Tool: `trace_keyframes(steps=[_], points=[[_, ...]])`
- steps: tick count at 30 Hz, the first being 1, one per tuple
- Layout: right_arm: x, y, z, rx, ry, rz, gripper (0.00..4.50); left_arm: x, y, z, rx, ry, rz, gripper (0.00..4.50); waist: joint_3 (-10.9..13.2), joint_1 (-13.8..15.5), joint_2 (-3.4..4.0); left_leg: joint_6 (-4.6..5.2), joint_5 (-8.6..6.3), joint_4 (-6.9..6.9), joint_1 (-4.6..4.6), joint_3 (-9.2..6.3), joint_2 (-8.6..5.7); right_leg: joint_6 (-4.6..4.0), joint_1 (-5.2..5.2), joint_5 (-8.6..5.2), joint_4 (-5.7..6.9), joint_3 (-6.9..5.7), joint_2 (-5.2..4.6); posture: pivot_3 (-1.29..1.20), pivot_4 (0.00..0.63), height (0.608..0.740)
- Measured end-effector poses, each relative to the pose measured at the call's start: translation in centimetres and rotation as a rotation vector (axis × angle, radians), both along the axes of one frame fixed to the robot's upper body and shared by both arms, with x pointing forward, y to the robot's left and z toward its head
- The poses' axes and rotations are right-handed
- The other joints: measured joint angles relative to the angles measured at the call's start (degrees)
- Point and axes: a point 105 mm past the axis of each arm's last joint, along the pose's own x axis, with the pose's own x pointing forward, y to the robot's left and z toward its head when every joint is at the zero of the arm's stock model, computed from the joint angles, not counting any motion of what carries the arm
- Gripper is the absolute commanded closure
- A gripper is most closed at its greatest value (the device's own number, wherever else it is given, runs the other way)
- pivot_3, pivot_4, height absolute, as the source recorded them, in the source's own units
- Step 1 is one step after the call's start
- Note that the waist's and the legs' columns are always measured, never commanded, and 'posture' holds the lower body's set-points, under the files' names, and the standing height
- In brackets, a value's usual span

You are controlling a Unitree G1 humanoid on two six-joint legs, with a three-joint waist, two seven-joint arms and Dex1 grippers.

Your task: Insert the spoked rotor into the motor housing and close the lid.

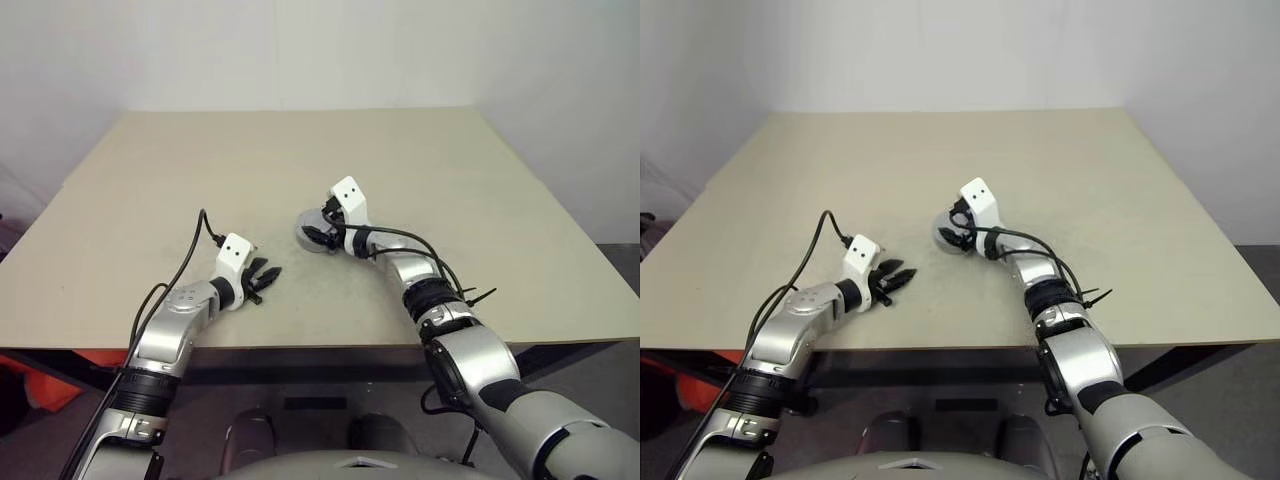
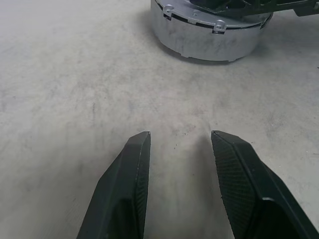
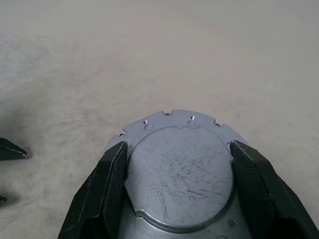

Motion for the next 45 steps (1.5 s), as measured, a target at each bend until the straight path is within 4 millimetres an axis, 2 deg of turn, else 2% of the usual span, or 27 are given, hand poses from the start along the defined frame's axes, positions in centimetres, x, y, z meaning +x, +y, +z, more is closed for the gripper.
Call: trace_keyframes(steps=[18, 27, 29, 31, 39, 42, 45], points=[[0.2, -0.6, 0.2, 0.018, 0.063, -0.022, 1.36, 0.0, 0.0, 0.0, 0.000, 0.000, 0.002, 2.46, 0.0, 0.3, -0.04, 0.01, -0.01, -0.02, 0.14, 0.00, -0.03, 0.01, 0.16, -0.01, -0.03, 0.00, -0.05, 0.00, 0.000, 0.740], [-0.2, -0.6, -0.2, -0.094, 0.026, 0.017, 1.36, 0.0, 0.0, 0.0, 0.001, 0.000, 0.002, 2.46, -0.2, 0.5, -0.07, 0.02, -0.02, -0.05, 0.19, 0.00, -0.04, 0.02, 0.22, -0.02, -0.10, 0.00, -0.05, 0.00, 0.000, 0.740], [-0.2, -0.6, -0.4, -0.114, 0.021, 0.015, 1.36, 0.0, 0.0, 0.0, 0.001, 0.000, 0.003, 2.46, -0.3, 0.5, -0.08, 0.03, -0.03, -0.07, 0.30, 0.00, -0.04, 0.04, 0.35, -0.03, -0.15, 0.00, -0.05, 0.00, 0.000, 0.740], [-0.2, -0.6, -0.5, -0.128, 0.018, 0.007, 1.36, 0.0, 0.0, 0.0, 0.001, 0.000, 0.003, 2.46, -0.4, 0.6, -0.07, 0.03, -0.03, -0.07, 0.44, -0.01, -0.05, 0.41, 0.50, -0.25, -0.17, 0.01, -0.05, 0.00, 0.000, 0.740], [-0.2, -1.4, -1.0, -0.160, 0.057, -0.008, 1.36, 0.0, 0.1, -0.1, 0.001, 0.002, 0.007, 2.46, -0.7, 1.3, 0.11, 0.06, -0.06, -0.12, 0.75, -0.06, -0.09, 0.52, 1.04, -0.31, -0.55, 0.02, -0.07, 0.00, 0.000, 0.740], [-0.2, -1.4, -0.8, -0.159, 0.060, -0.001, 1.36, 0.1, 0.0, 0.0, -0.032, 0.009, 0.024, 2.46, -0.8, 1.4, 0.09, 0.19, -0.13, -0.12, 0.72, -0.05, -0.12, 0.53, 1.04, -0.31, -0.57, 0.06, -0.08, 0.00, 0.000, 0.740], [-0.2, -1.4, -0.8, -0.157, 0.062, 0.003, 1.36, 0.9, -0.4, 1.0, -0.115, 0.010, 0.059, 2.46, -0.8, 1.4, 0.05, 0.22, -0.15, -0.19, 0.70, -0.05, -0.10, 0.52, 1.01, -0.31, -0.57, 0.05, -0.07, 0.00, 0.000, 0.740]])
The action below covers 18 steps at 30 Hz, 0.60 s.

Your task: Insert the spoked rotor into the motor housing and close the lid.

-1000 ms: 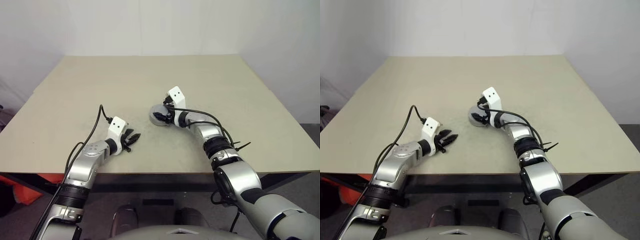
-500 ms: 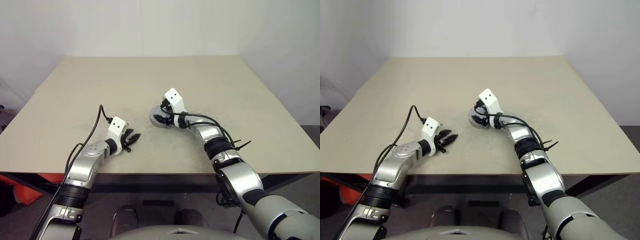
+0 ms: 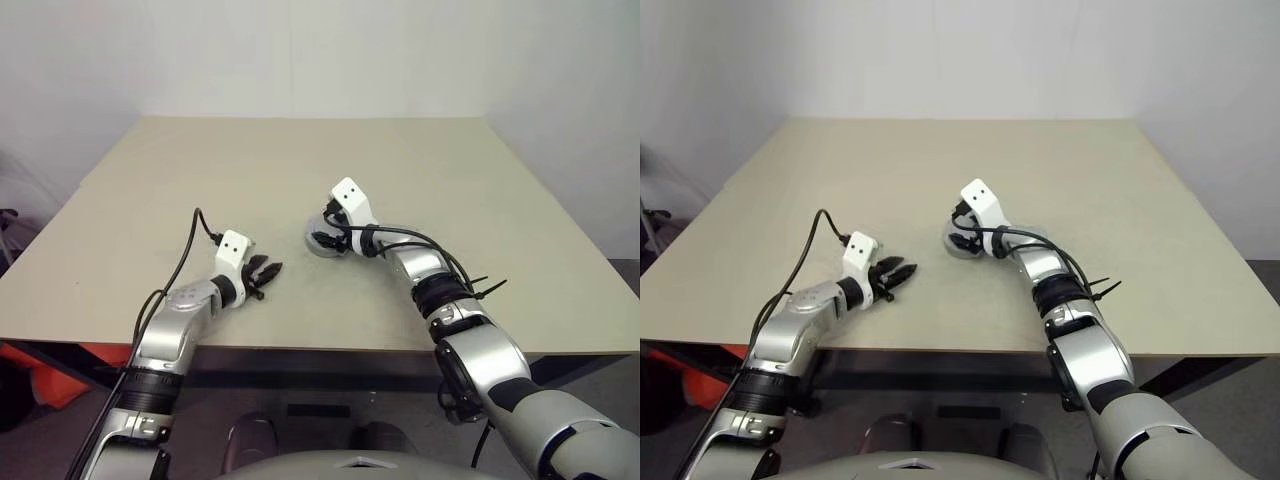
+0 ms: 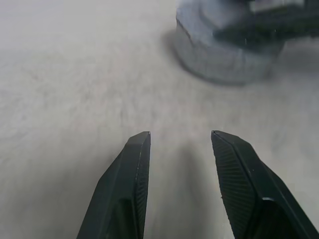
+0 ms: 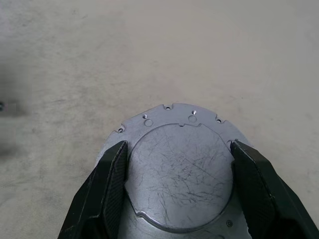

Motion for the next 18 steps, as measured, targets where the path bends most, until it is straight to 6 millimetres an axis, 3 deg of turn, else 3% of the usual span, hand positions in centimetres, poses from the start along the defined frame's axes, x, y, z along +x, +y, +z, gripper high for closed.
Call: trace_keyframes(steps=[3, 8, 13, 18], points=[[-0.1, 0.0, 0.0, 0.001, 0.000, 0.001, 1.36, 2.1, -0.4, 2.1, -0.137, -0.010, 0.060, 2.64, 0.0, 0.0, 0.02, 0.00, 0.00, -0.01, -0.02, 0.01, 0.00, 0.00, -0.02, 0.00, 0.00, -0.01, 0.00, 0.00, 0.000, 0.740], [-0.1, -0.1, 0.1, 0.001, -0.005, 0.001, 1.36, 5.6, -0.7, 4.0, -0.299, 0.037, 0.112, 4.04, -0.1, 0.1, 0.05, 0.01, 0.00, -0.01, -0.08, 0.02, -0.03, 0.01, -0.05, 0.00, -0.03, 0.00, -0.01, 0.00, 0.000, 0.740], [-0.2, -0.1, 0.2, 0.003, -0.009, 0.003, 1.36, 7.7, -2.6, 3.3, -0.345, 0.162, 0.060, 4.04, 0.0, 0.1, 0.04, 0.04, -0.02, -0.04, -0.14, 0.02, -0.05, 0.06, -0.11, -0.03, -0.07, 0.02, -0.01, 0.00, 0.000, 0.740], [-0.3, -0.1, 0.3, 0.004, -0.013, 0.000, 1.36, 8.1, -4.6, 2.4, -0.410, 0.283, -0.004, 4.04, 0.0, 0.2, 0.02, 0.04, -0.02, -0.06, -0.27, 0.02, -0.05, -0.24, -0.20, 0.15, -0.08, 0.01, -0.02, 0.00, 0.000, 0.740]])
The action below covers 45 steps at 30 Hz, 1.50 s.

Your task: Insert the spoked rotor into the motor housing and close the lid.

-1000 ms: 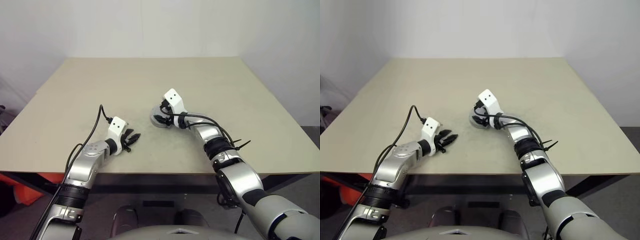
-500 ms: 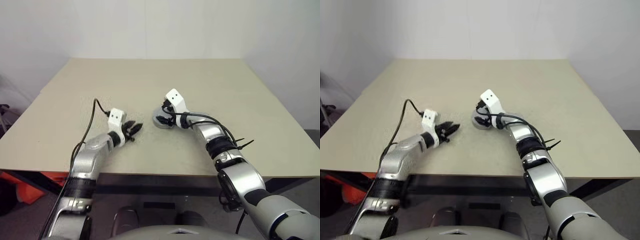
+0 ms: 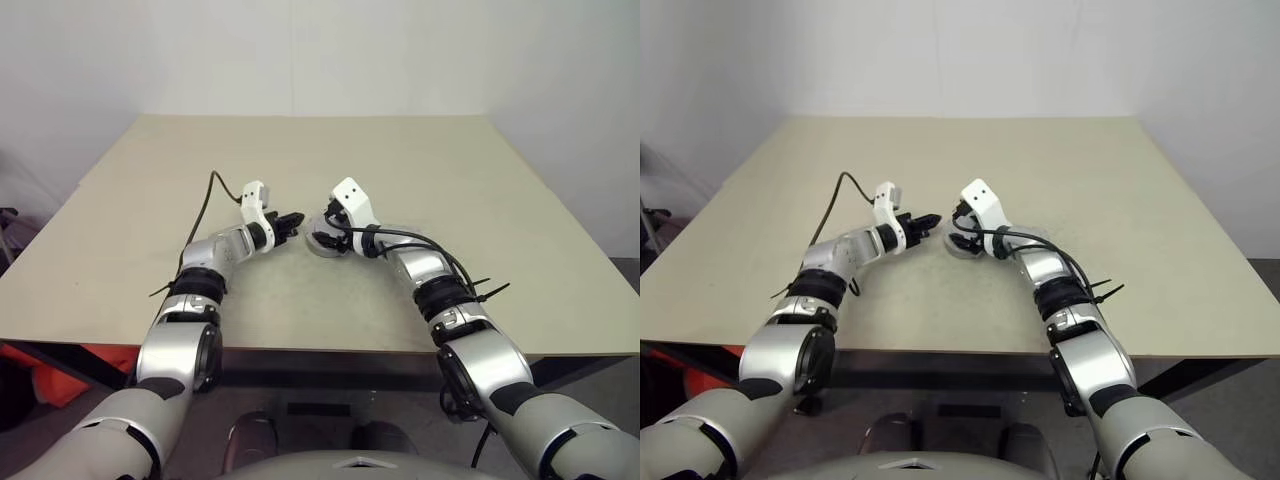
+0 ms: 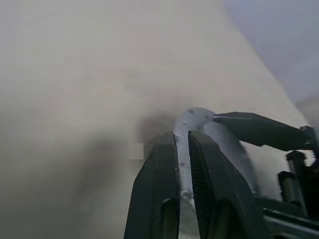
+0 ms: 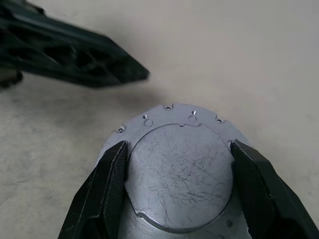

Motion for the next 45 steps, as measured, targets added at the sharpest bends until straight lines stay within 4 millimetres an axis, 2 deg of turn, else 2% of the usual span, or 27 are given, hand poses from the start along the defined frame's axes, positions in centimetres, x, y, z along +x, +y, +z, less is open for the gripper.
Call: trace_keyframes(steps=[8, 10, 15, 16, 18, 25, 29, 32, 35, 38, 40, 45], points=[[-0.1, -0.4, 0.0, 0.000, -0.001, -0.017, 1.36, 0.0, -1.6, -0.8, 0.021, 0.032, -0.049, 4.04, 0.0, 0.3, -0.01, 0.02, -0.01, -0.06, 0.01, -0.02, -0.11, 0.06, 0.05, -0.04, -0.05, -0.03, -0.14, 0.00, 0.000, 0.740], [-0.1, -0.5, 0.0, 0.002, 0.003, -0.023, 1.36, 0.0, -1.8, -1.0, 0.050, 0.023, -0.059, 4.04, 0.0, 0.4, -0.01, 0.03, -0.02, -0.08, 0.03, -0.02, -0.19, 0.33, 0.08, -0.20, -0.05, -0.04, -0.24, 0.00, 0.000, 0.740], [-0.1, -0.7, 0.1, 0.010, 0.013, -0.032, 1.36, -0.1, -1.9, -1.0, 0.059, 0.016, -0.073, 4.04, 0.0, 0.4, -0.01, 0.09, -0.05, -0.10, 0.05, -0.02, -0.29, 0.39, 0.12, -0.23, -0.07, -0.04, -0.35, 0.00, 0.000, 0.740], [-0.1, -0.7, 0.2, 0.015, 0.013, -0.030, 0.62, -0.1, -2.0, -1.0, 0.058, 0.016, -0.076, 4.07, 0.0, 0.4, -0.01, 0.10, -0.06, -0.11, 0.04, -0.02, -0.30, 0.40, 0.12, -0.24, -0.07, -0.04, -0.36, 0.00, 0.000, 0.740], [-0.2, -1.2, 0.2, 0.015, 0.021, -0.028, 0.02, -0.1, -2.0, -1.0, 0.058, 0.016, -0.081, 4.07, 0.0, 0.5, -0.02, 0.11, -0.07, -0.17, 0.03, -0.02, -0.34, 0.38, 0.12, -0.23, -0.10, -0.04, -0.39, 0.00, 0.000, 0.740], [-1.6, -2.7, 0.9, 0.036, 0.030, -0.019, 0.02, -0.3, -2.5, -0.7, 0.044, 0.012, -0.104, 4.07, 0.1, 0.9, -0.09, 0.25, -0.14, -0.39, -0.11, -0.04, -0.69, 0.34, 0.03, -0.21, -0.16, -0.04, -0.69, 0.00, 0.000, 0.740], [-2.3, -3.5, 3.4, 0.189, 0.081, -0.058, 0.02, -0.3, -2.7, -0.6, 0.039, 0.006, -0.110, 4.07, 0.5, 1.4, -0.18, 0.37, -0.21, -0.39, -0.17, -0.02, -0.74, 0.37, -0.05, -0.23, -0.21, -0.02, -0.74, 0.00, 0.000, 0.740], [-1.8, -5.4, 4.6, 0.336, 0.168, -0.193, 0.02, -0.5, -3.1, -0.6, 0.032, 0.006, -0.119, 4.07, 0.5, 1.8, -0.21, 0.38, -0.21, -0.45, -0.17, -0.01, -0.78, 0.44, -0.03, -0.29, -0.21, -0.02, -0.77, 0.00, 0.000, 0.740], [-1.9, -7.8, 3.3, 0.419, 0.304, -0.354, 0.02, -0.5, -3.5, -0.4, 0.026, -0.002, -0.127, 4.07, 0.5, 2.0, -0.21, 0.32, -0.18, -0.53, -0.18, 0.01, -0.86, 0.47, -0.03, -0.31, -0.26, -0.02, -0.85, 0.00, 0.000, 0.740], [-2.6, -9.0, 1.6, 0.459, 0.426, -0.450, 0.02, -0.5, -3.6, -0.3, 0.022, -0.007, -0.132, 4.07, 0.5, 2.0, -0.21, 0.17, -0.09, -0.66, -0.16, 0.01, -0.87, 0.49, -0.03, -0.33, -0.31, -0.03, -0.85, 0.00, 0.000, 0.740], [-3.4, -9.2, 0.6, 0.487, 0.494, -0.483, 0.02, -0.6, -3.7, -0.3, 0.019, -0.009, -0.135, 4.07, 0.5, 2.1, -0.19, 0.10, -0.05, -0.71, -0.16, 0.01, -0.87, 0.52, -0.04, -0.34, -0.32, -0.04, -0.85, 0.00, 0.000, 0.740], [-4.0, -8.9, 0.6, 0.595, 0.576, -0.515, 0.02, -0.6, -3.7, -0.3, 0.020, -0.011, -0.140, 4.07, 0.5, 2.1, -0.18, 0.07, -0.04, -0.77, -0.10, 0.00, -0.88, 0.55, 0.02, -0.36, -0.39, -0.04, -0.85, 0.00, 0.000, 0.740]])
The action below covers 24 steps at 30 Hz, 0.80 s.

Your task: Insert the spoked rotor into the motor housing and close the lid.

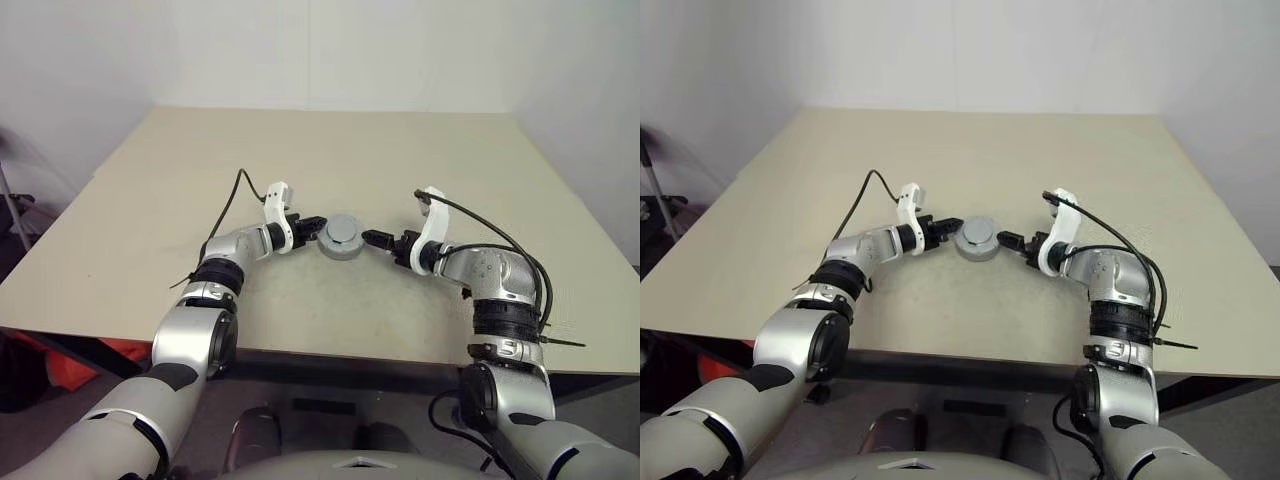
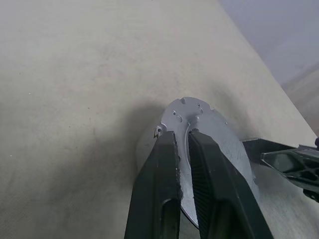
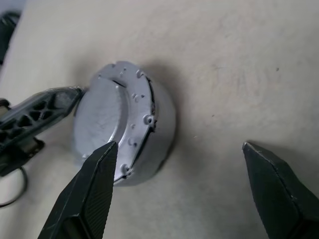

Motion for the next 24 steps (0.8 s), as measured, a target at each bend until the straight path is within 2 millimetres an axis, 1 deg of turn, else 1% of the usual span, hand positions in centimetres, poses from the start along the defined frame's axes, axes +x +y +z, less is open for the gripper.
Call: trace_keyframes(steps=[4, 7, 11, 15, 17, 19, 24], points=[[0.1, 0.6, 0.0, 0.110, 0.037, -0.037, 0.02, 0.0, 0.1, 0.0, 0.007, -0.004, 0.001, 4.07, 0.0, -0.2, -0.01, -0.04, 0.02, -0.06, 0.05, 0.00, 0.01, 0.01, 0.01, 0.00, -0.04, 0.00, 0.01, 0.00, 0.000, 0.740], [0.3, 2.1, -0.1, 0.205, 0.070, -0.033, 0.02, 0.1, 0.3, 0.0, 0.018, -0.008, 0.003, 4.07, 0.0, -0.5, 0.00, -0.09, 0.05, -0.11, 0.09, -0.01, 0.02, 0.02, 0.01, -0.01, -0.03, -0.01, 0.01, 0.00, 0.000, 0.740], [0.7, 4.0, -0.1, 0.276, 0.103, -0.004, 0.02, 0.1, 0.4, 0.0, 0.023, -0.010, 0.004, 4.07, 0.0, -0.6, 0.00, -0.10, 0.06, -0.12, 0.11, -0.01, 0.02, 0.06, 0.01, -0.04, -0.04, -0.01, 0.01, 0.00, 0.000, 0.740], [1.2, 4.8, -0.2, 0.302, 0.115, 0.005, 0.02, 0.2, 0.7, 0.0, 0.029, -0.012, 0.015, 4.07, 0.0, -0.8, -0.02, -0.12, 0.07, -0.12, 0.15, -0.01, 0.04, 0.03, 0.00, -0.01, -0.04, 0.00, 0.02, 0.00, 0.000, 0.740], [1.3, 5.5, -0.2, 0.323, 0.121, 0.015, 0.02, 0.1, 0.4, 0.0, 0.024, -0.012, 0.009, 4.07, 0.0, -1.4, -0.02, -0.15, 0.08, -0.15, 0.16, 0.00, 0.07, 0.04, -0.01, -0.02, -0.03, 0.00, 0.03, 0.00, 0.000, 0.740], [1.5, 6.0, -0.2, 0.341, 0.127, 0.021, 0.02, 0.3, 0.8, 0.0, 0.030, -0.016, 0.020, 4.07, 0.0, -2.1, -0.02, -0.18, 0.10, -0.20, 0.16, -0.01, 0.07, 0.04, -0.02, -0.02, -0.03, 0.00, 0.04, 0.00, 0.000, 0.740], [1.9, 7.0, -0.2, 0.363, 0.131, 0.027, 0.02, 0.3, 1.1, 0.0, 0.035, -0.023, 0.033, 4.07, 0.0, -2.4, -0.03, -0.21, 0.12, -0.21, 0.18, 0.01, 0.09, 0.03, -0.06, -0.02, -0.03, 0.01, 0.05, 0.00, 0.000, 0.740]])
